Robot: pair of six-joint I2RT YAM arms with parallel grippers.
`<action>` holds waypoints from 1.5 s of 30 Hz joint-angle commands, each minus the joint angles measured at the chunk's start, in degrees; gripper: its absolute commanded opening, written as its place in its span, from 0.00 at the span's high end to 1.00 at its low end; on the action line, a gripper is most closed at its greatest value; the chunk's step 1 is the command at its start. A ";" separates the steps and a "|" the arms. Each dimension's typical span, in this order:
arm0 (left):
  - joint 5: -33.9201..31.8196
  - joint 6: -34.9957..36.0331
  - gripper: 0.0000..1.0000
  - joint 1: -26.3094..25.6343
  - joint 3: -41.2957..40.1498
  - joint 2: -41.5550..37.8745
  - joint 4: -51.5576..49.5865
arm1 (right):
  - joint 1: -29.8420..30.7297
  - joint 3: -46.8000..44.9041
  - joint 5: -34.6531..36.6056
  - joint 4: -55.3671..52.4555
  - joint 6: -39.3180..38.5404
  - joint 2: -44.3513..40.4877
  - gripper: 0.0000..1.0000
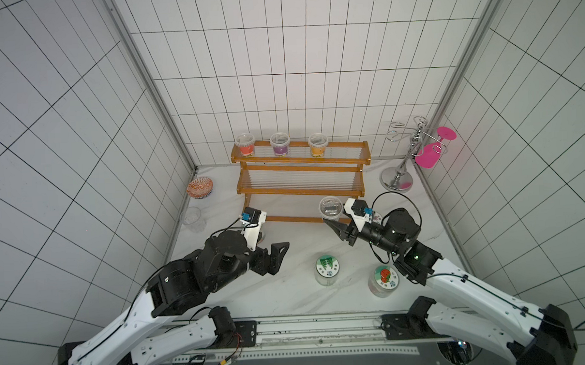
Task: Place the seed container on the shelf
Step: Pick up the seed jar at the center of the board, then place the seed jar on the shelf.
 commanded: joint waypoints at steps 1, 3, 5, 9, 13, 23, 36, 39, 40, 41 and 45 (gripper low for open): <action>-2.90 -3.13 0.07 0.25 -2.15 -2.77 1.86 | -2.82 5.67 8.63 2.05 0.10 1.76 0.45; -3.44 -3.68 0.07 0.28 -3.30 -4.51 2.28 | -4.82 8.37 10.66 0.97 0.01 3.75 0.46; -4.27 -3.94 0.07 0.28 -3.98 -5.81 2.29 | -6.76 10.53 11.94 0.83 0.33 5.91 0.46; -4.92 -4.05 0.06 0.28 -4.44 -7.23 1.82 | -10.64 15.30 12.24 0.53 1.37 10.77 0.46; -5.42 -4.34 0.06 0.28 -4.61 -7.86 0.91 | -13.78 20.27 12.24 -0.06 2.82 16.12 0.45; -6.50 -4.92 0.06 0.30 -5.32 -9.45 -0.22 | -17.26 29.92 13.52 -1.78 3.97 26.29 0.45; -7.64 -5.12 0.05 0.28 -6.15 -11.34 -1.02 | -18.44 36.93 13.61 -2.87 4.59 33.99 0.44; -7.80 -5.27 0.05 0.28 -6.32 -11.78 -1.21 | -18.51 38.04 13.85 -3.32 4.28 35.24 0.44; -7.86 -5.41 0.05 0.28 -6.45 -11.91 -1.29 | -18.45 38.24 14.02 -3.35 4.11 35.58 0.43; -7.98 -5.45 0.05 0.28 -6.54 -12.13 -1.42 | -18.48 38.44 14.21 -3.45 4.04 35.93 0.43; -8.25 -5.71 0.05 0.28 -7.07 -12.88 -1.49 | -18.69 39.15 14.39 -3.72 4.05 36.89 0.43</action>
